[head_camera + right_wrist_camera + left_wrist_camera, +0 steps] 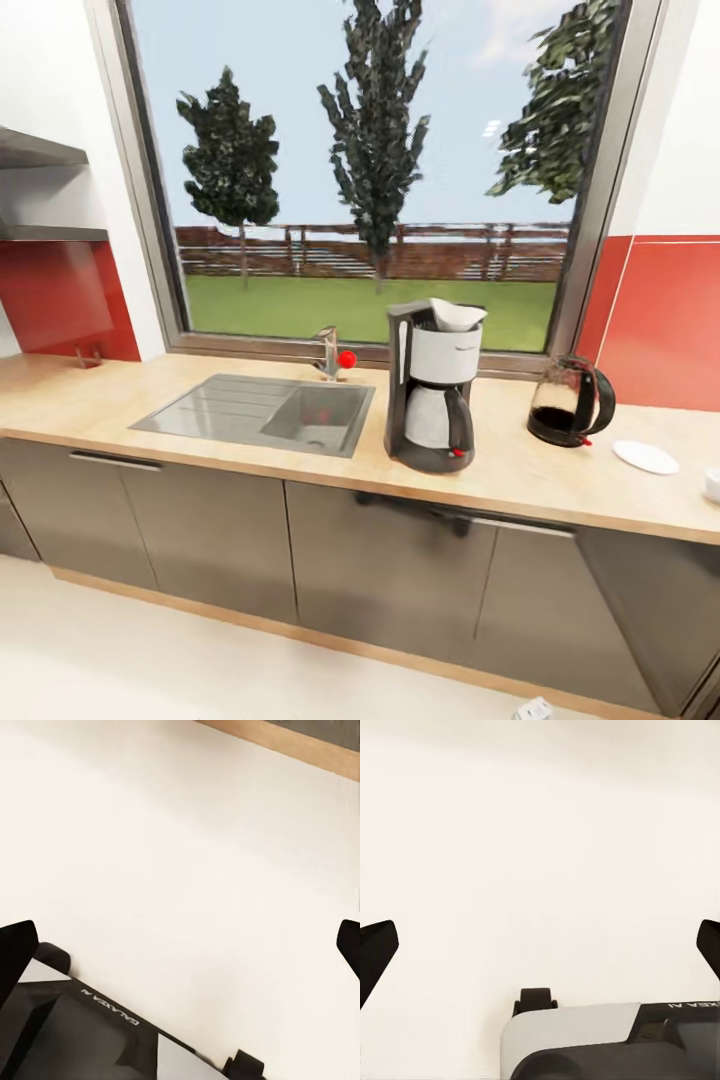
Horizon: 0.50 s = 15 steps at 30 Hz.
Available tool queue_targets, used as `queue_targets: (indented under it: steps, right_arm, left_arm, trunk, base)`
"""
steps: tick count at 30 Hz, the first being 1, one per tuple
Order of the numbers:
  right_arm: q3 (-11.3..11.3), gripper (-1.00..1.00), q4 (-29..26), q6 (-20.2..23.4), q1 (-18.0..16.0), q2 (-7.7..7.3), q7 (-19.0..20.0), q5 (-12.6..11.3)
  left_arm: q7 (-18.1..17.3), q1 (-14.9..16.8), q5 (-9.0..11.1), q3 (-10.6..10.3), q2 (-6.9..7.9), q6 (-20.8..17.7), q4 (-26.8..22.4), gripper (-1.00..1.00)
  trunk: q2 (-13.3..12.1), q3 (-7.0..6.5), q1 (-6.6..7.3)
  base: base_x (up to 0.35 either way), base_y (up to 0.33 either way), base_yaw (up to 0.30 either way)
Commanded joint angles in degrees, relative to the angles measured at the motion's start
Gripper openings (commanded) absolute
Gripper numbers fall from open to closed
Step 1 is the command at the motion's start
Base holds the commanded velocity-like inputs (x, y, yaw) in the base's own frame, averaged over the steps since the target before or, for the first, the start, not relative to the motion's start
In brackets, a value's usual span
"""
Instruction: Set up a coffee station on the kitchen countertop: keep the coffee maker on the countertop, move the bottle of coffee from the kitchen shelf to the counter next to the coffee maker, place a paper coffee filter on top of the coffee maker, put the saucer next to the coffee maker with the coffee cup on the saucer, and place the electric kettle next to the coffee maker.
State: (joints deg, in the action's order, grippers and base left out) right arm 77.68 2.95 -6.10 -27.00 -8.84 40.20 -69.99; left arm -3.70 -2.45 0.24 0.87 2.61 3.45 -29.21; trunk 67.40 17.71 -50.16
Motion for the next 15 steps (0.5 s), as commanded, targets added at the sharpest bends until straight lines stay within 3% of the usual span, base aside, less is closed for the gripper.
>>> queue_targets:
  steps: [1, 6, 11, 15]
  right_arm:
    - [0.5, 1.0, 0.1, -0.3, 0.0, 0.03, 0.3, -0.3]
    - [0.5, 1.0, 0.1, -0.3, 0.0, 0.69, -0.6, -0.2]
    - [0.5, 1.0, 0.1, -0.3, 0.0, 1.13, -3.8, -0.2]
    - [0.5, 1.0, 0.1, -0.3, 0.0, 1.53, -4.9, -0.2]
  left_arm:
    - [-0.3, 0.0, 0.0, 0.1, 0.01, 0.1, -0.1, 1.0]
    - [-0.2, 0.0, 0.0, 0.2, 0.03, 0.9, -0.1, 1.0]
    - [-0.2, 0.0, 0.0, 0.3, 0.03, 2.1, 0.0, 1.0]
    - [-0.2, 0.0, 0.0, 0.3, 0.03, 2.4, 0.0, 1.0]
  trunk:
    - [0.0, 0.06, 0.0]
    - [0.0, 0.06, 0.0]
    - [0.0, 0.06, 0.0]
    - [0.0, 0.06, 0.0]
  base:
    - [0.008, 0.0, 0.268]
    - [0.002, 0.0, 0.27]
    - [0.0, 0.012, 0.267]
    - [0.033, 0.181, 0.127]
